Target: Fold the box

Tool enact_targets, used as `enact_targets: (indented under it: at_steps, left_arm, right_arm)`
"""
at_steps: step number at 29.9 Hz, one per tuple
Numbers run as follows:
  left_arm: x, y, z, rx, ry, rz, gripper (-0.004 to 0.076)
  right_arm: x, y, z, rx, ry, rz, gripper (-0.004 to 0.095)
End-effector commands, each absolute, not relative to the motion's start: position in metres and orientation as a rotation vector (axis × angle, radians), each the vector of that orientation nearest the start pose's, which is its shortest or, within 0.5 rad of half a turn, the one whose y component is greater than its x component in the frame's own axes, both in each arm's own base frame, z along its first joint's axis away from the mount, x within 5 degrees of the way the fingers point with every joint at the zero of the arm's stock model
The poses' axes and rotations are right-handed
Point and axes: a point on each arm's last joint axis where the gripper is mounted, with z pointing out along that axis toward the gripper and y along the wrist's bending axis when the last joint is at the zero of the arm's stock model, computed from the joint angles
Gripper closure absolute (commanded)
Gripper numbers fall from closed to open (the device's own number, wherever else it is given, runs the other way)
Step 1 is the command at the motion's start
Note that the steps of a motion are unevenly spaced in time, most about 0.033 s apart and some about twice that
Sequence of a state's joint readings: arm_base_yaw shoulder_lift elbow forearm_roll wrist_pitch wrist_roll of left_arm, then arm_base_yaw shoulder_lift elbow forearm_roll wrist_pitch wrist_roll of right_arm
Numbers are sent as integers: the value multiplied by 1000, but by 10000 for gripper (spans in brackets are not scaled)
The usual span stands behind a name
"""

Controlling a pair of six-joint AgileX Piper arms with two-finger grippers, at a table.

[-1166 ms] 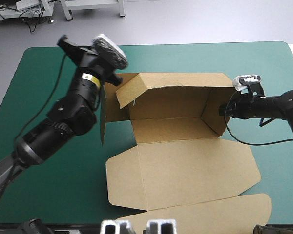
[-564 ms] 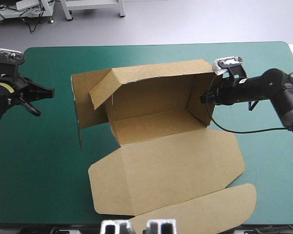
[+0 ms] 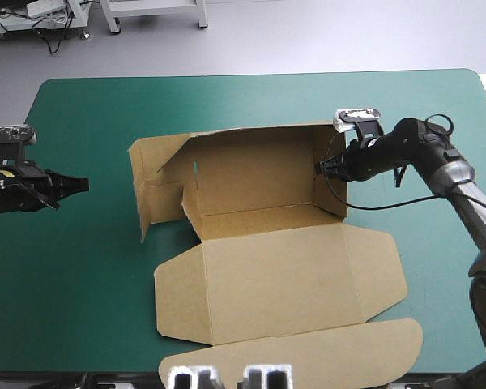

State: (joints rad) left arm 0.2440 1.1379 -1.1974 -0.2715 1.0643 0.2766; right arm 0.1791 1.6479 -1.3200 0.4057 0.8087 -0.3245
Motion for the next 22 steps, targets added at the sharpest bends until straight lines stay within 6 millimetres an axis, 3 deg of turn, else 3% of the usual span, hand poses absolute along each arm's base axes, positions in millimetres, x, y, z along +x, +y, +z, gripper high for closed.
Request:
enact_targets:
  at_steps: [1, 5, 9, 12, 15, 18, 22]
  left_arm:
    - [215, 29, 401, -40, 2325, -141, 727]
    - [215, 29, 401, -38, 2320, -150, 727]
    - [215, 29, 401, -38, 2320, -150, 727]
    - [215, 29, 401, -38, 2320, -150, 727]
    - [215, 29, 401, -38, 2320, -150, 727]
    - [215, 29, 401, -39, 2322, -150, 727]
    - [215, 29, 401, -39, 2320, -150, 727]
  right_arm:
    - [362, 87, 297, -316, 2417, 390, 643]
    - [381, 88, 282, -280, 2381, 360, 639]
    - [396, 91, 285, -334, 2363, 346, 639]
    - [401, 92, 302, -446, 2300, 309, 633]
    - [402, 92, 325, -517, 2276, 260, 562]
    - [404, 89, 346, -509, 2262, 214, 481]
    - [404, 85, 368, -496, 2249, 163, 472]
